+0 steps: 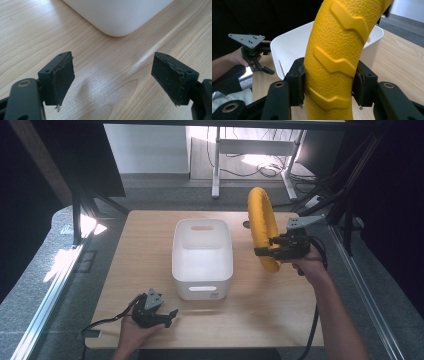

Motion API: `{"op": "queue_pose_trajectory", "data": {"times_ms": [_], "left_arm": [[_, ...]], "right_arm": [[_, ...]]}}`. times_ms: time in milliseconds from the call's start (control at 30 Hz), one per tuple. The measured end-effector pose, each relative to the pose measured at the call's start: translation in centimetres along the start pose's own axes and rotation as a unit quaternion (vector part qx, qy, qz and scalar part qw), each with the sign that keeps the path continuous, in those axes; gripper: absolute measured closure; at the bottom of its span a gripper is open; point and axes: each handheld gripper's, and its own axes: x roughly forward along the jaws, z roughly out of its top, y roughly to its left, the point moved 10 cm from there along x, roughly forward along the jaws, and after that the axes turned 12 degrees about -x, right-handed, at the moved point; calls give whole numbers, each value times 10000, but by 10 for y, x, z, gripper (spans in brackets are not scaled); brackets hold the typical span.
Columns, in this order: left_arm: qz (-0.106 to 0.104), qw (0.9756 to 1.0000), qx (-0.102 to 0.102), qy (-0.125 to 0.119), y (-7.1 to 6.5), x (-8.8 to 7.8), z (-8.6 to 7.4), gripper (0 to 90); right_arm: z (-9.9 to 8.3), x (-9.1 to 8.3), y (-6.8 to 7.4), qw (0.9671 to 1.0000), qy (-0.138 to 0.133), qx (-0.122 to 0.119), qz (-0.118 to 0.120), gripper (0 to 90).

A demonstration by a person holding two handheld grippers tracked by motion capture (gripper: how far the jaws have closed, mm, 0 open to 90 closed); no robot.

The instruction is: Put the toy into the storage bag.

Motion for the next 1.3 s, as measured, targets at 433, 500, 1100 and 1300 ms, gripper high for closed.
{"op": "queue_pose_trajectory", "data": {"times_ms": [433,500,1100,1300], "left_arm": [[6,10000,2,-2,1,-1,1,186],[1,10000,-2,-4,0,-1,1,186],[-3,10000,-9,-5,0,0,0,186],[-3,10000,-8,-6,0,0,0,186]], "right_arm": [[26,2,16,9994,-213,-233,153,508],[31,2,19,9991,-253,-276,195,508],[59,8,37,9969,-411,-488,463,507],[66,12,39,9962,-449,-531,520,507]]}}
